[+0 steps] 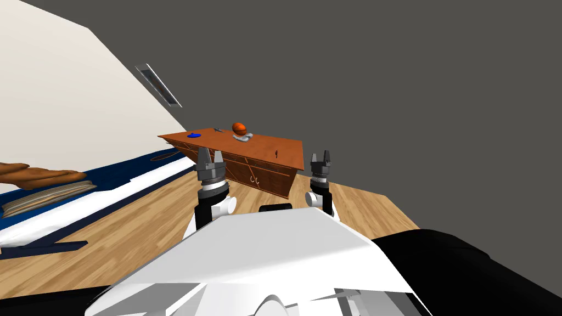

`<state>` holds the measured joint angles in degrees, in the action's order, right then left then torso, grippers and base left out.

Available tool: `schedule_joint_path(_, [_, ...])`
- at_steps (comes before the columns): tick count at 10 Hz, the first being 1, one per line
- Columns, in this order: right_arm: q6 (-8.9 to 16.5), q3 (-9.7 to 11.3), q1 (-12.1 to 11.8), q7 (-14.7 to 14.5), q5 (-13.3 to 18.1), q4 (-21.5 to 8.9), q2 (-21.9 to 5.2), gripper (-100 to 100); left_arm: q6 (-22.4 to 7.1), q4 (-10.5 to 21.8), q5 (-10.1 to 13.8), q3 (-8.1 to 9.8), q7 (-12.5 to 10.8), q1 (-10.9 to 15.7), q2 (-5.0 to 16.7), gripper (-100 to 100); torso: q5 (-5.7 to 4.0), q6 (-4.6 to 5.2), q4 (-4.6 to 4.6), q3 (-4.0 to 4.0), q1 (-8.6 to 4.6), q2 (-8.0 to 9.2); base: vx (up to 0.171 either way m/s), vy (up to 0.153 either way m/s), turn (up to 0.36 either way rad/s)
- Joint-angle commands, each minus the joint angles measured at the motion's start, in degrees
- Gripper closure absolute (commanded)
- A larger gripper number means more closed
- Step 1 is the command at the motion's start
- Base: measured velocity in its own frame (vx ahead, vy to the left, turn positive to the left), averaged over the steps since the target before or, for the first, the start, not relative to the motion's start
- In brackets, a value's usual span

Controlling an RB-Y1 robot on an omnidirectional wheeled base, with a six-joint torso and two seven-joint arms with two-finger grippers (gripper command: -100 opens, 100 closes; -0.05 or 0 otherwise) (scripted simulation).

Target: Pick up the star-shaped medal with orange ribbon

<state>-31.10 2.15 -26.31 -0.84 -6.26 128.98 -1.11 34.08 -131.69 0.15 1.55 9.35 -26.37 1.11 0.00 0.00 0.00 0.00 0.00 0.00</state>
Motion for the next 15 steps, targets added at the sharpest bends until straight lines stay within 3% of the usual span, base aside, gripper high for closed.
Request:
schedule_joint_path(1, [0.56, -0.34, -0.13, -0.57, 1.14, -0.51, -2.69, -100, 0.00, 0.00, 0.00, 0.00, 0.00, 0.00, 0.00, 0, 0.00, 0.00, 0.00, 0.00, 0.00, 0.00, 0.006, 0.047, -0.044])
schedule_joint_path(7, [3.85, -2.47, -0.60, -4.16, 7.72, -3.66, -8.97, -100, 0.00, 0.00, 0.00, -0.01, 0.00, 0.00, -0.01, 0, 0.12, 0.00, -0.02, -0.07, 0.53, -0.12, 0.025, 0.131, -0.072])
schedule_joint_path(15, [9.75, -6.75, -1.15, -11.02, 19.28, -9.78, -15.98, -100, 0.00, 0.00, 0.00, -0.01, 0.00, 0.00, -0.02, 0, 0.17, -0.01, -0.04, -0.10, 0.71, -0.17, 0.040, 0.194, -0.109])
